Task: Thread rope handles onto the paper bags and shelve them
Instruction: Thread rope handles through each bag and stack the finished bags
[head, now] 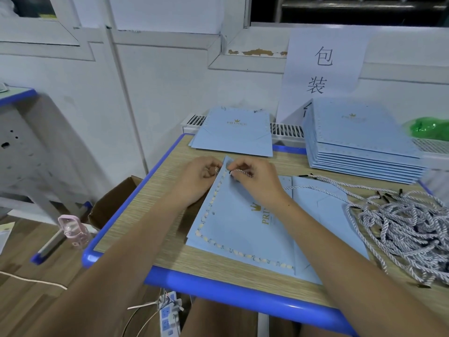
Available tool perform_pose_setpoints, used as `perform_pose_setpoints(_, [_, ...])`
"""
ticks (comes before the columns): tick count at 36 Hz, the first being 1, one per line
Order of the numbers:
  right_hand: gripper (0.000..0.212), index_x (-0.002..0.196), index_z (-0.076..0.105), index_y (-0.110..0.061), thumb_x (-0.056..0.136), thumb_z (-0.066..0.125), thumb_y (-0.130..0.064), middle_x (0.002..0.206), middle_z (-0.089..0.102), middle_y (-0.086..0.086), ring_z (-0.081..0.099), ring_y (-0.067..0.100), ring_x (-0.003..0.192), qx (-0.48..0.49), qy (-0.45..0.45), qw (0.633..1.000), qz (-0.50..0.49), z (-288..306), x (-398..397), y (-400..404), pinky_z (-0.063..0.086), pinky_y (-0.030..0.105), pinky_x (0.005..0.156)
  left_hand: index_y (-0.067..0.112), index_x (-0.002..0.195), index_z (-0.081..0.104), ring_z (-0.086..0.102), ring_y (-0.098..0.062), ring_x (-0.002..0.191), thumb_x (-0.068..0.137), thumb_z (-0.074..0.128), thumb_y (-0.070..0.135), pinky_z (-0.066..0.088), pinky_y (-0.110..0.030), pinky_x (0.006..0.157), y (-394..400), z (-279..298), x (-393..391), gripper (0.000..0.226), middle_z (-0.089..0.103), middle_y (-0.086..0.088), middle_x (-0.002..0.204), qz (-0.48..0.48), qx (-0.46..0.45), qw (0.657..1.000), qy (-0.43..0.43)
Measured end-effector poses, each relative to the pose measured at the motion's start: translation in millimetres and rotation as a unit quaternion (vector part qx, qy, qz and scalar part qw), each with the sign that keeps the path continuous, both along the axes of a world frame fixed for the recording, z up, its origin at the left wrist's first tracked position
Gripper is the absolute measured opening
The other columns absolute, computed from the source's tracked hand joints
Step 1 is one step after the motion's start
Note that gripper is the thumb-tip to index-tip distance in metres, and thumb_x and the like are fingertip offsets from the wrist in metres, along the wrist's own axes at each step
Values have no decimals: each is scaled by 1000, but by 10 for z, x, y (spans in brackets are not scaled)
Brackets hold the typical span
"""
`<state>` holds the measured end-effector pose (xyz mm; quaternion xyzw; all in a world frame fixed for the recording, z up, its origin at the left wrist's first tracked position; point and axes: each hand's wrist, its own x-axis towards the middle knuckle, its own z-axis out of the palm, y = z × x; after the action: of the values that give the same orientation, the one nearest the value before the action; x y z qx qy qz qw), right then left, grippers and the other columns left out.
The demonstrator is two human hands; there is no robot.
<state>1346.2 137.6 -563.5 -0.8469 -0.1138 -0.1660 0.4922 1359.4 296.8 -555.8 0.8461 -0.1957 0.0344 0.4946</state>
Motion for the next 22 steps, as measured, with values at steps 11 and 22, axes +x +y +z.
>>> perform_pose_setpoints(11, [27,77,65,-24,87,62,1,84,66,-13,62,1,79,67,14,998,16,3,-1,-8,53,24,83,7,99,70,52,-3,69,88,60,6,42,-17,67,-47,11,-9,15,55,10,74,-6,61,996,-67])
perform_pose_setpoints(22, [9,90,68,-12,87,62,-7,84,64,-9,57,-2,76,-54,-27,998,-20,-19,0,-21,42,6,72,-2,91,68,62,-31,86,88,60,12,48,-43,78,-39,21,35,17,69,-14,88,21,96,993,-64])
